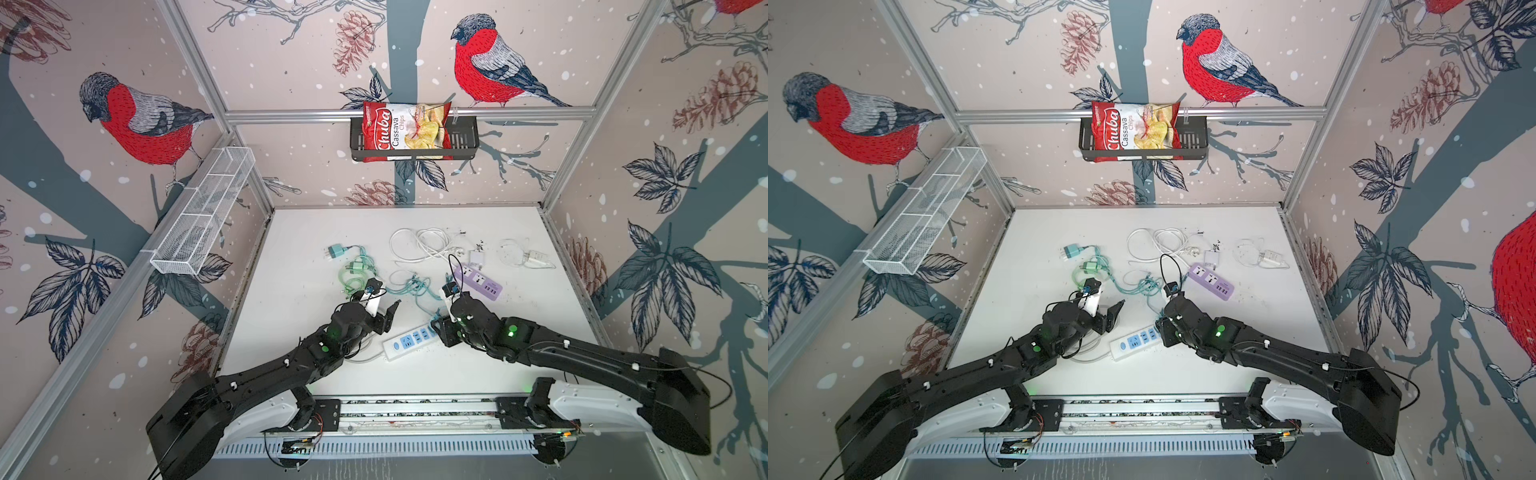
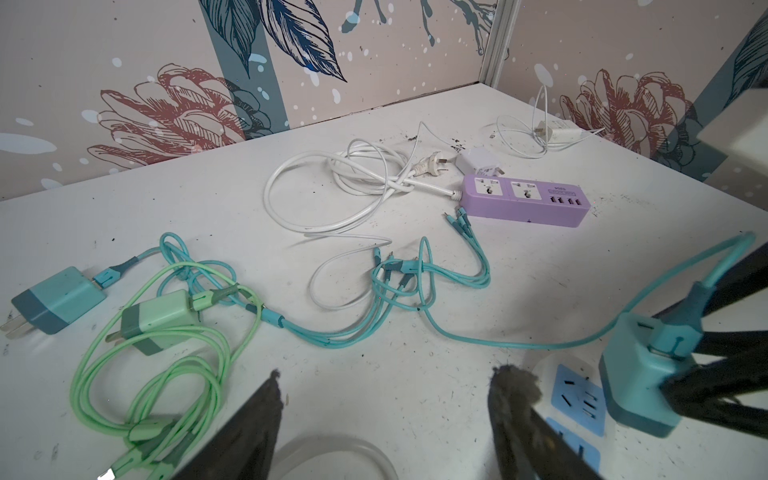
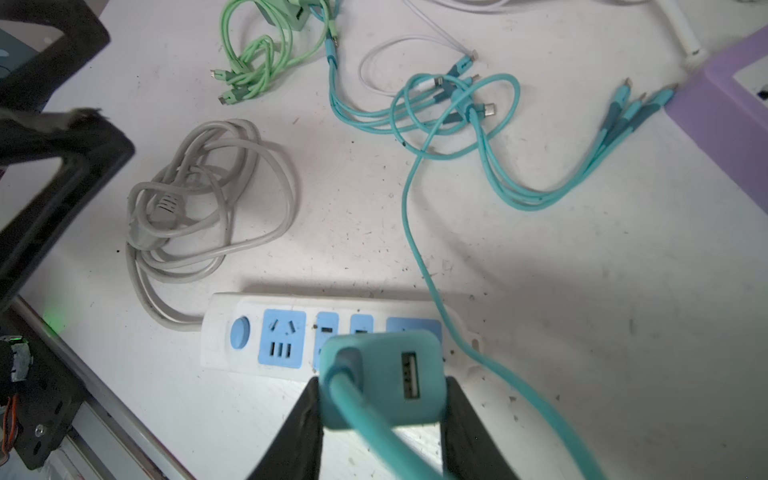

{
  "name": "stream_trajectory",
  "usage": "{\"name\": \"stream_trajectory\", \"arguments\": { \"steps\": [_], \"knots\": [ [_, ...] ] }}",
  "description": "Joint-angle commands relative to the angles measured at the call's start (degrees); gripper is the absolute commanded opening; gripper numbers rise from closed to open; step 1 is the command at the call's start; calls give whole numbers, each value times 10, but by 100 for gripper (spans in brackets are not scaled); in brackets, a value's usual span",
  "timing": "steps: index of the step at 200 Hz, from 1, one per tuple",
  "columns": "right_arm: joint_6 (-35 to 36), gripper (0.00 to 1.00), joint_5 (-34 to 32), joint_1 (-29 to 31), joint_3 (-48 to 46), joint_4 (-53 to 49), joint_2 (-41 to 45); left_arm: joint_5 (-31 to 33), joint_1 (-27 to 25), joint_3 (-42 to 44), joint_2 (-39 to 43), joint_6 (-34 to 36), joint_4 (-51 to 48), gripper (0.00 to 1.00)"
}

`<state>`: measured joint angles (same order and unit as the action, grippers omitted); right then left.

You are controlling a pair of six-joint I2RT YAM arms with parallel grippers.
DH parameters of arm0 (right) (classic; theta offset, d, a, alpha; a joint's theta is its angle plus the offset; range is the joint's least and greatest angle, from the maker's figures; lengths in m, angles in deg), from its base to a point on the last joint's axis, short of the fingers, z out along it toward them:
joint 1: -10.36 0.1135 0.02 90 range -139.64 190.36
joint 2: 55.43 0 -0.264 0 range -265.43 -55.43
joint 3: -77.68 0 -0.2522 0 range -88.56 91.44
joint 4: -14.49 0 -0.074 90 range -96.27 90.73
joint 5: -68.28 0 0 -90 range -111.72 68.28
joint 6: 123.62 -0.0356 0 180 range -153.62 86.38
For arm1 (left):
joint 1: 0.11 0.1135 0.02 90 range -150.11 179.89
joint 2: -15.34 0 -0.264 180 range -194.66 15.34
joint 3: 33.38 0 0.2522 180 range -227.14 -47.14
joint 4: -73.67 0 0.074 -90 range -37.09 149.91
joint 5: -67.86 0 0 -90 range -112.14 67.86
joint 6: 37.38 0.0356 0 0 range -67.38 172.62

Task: Insert the plug
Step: 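Carry the charger with right gripper over the white-and-blue strip sockets, lowering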

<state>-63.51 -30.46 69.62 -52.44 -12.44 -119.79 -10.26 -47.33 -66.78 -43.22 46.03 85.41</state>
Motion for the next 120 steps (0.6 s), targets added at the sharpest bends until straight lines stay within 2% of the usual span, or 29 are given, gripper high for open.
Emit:
{"name": "stream_trajectory", "arguments": {
  "steps": [1,58,120],
  "knots": [
    [10,24,-35,4,-2,29,-14,1,1,1,0,2,27,77],
    [4,23,-83,17,-13,36,-32,-2,0,-2,4,3,25,77],
    [6,22,-72,24,-34,62,-41,-1,0,-8,-4,8,27,77]
  ]
}}
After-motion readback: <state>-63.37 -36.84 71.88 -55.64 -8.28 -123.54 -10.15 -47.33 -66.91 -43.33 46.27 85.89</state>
